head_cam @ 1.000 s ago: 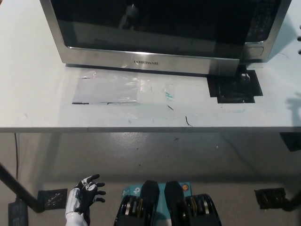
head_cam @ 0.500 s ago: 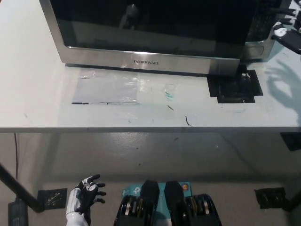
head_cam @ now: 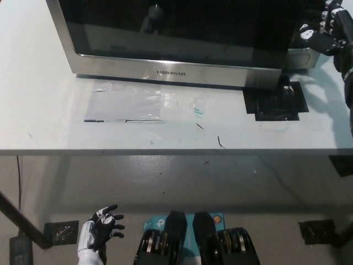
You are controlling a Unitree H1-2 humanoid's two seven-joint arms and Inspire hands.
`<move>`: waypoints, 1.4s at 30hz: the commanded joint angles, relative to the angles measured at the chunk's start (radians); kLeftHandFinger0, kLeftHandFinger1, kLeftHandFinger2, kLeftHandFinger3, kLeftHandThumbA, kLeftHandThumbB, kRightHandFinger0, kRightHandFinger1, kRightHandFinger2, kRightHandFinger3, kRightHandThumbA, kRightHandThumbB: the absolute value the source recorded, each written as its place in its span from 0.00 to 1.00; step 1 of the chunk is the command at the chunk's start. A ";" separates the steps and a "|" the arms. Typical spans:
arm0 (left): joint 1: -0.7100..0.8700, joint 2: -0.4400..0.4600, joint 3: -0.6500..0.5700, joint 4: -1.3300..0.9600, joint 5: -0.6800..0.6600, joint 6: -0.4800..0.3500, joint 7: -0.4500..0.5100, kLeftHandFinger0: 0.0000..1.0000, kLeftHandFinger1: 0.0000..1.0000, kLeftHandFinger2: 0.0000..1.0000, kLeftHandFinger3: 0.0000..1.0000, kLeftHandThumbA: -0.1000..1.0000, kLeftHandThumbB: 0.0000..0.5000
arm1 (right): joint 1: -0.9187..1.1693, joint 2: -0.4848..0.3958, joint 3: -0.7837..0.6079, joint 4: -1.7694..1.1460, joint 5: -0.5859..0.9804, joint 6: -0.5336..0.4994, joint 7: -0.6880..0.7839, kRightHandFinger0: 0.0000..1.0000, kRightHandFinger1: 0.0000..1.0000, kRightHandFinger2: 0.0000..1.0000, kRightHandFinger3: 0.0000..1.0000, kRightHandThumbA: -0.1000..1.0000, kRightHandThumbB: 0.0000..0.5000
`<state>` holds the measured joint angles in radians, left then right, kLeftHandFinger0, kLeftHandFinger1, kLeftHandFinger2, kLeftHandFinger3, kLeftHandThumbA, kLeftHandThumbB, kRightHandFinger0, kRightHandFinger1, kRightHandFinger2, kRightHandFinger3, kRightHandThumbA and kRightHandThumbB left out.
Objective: A microwave is kept infront of the robot with its door slightly ajar. The robot uses its right hand to push the door towards the left to open it.
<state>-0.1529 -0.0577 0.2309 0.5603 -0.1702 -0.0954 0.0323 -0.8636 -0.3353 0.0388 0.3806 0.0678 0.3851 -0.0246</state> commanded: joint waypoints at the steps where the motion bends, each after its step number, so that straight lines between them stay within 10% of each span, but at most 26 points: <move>1: -0.013 -0.007 -0.004 -0.025 -0.008 -0.006 0.015 0.32 0.34 0.42 0.56 0.26 0.11 | -0.083 -0.002 0.028 0.018 -0.057 -0.096 0.033 0.44 0.67 0.74 0.87 0.42 0.30; 18: -0.013 -0.002 -0.010 -0.025 -0.004 -0.016 0.008 0.32 0.35 0.44 0.55 0.28 0.11 | 0.001 0.035 0.078 -0.044 -0.064 -0.140 0.118 0.54 0.68 0.74 0.84 0.38 0.25; 23: -0.019 -0.003 -0.004 -0.014 -0.010 -0.019 0.009 0.29 0.32 0.40 0.53 0.27 0.10 | 0.079 0.069 0.072 -0.159 -0.041 -0.094 0.123 0.44 0.62 0.70 0.80 0.36 0.29; 42: -0.010 -0.001 -0.006 -0.010 -0.006 -0.027 0.010 0.29 0.32 0.40 0.52 0.27 0.08 | 0.465 0.164 0.054 -0.743 0.080 0.081 0.136 0.56 0.68 0.72 0.87 0.40 0.16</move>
<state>-0.1521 -0.0584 0.2294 0.5585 -0.1709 -0.0947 0.0324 -0.4059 -0.2029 0.0464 -0.2852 0.0666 0.4308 0.0140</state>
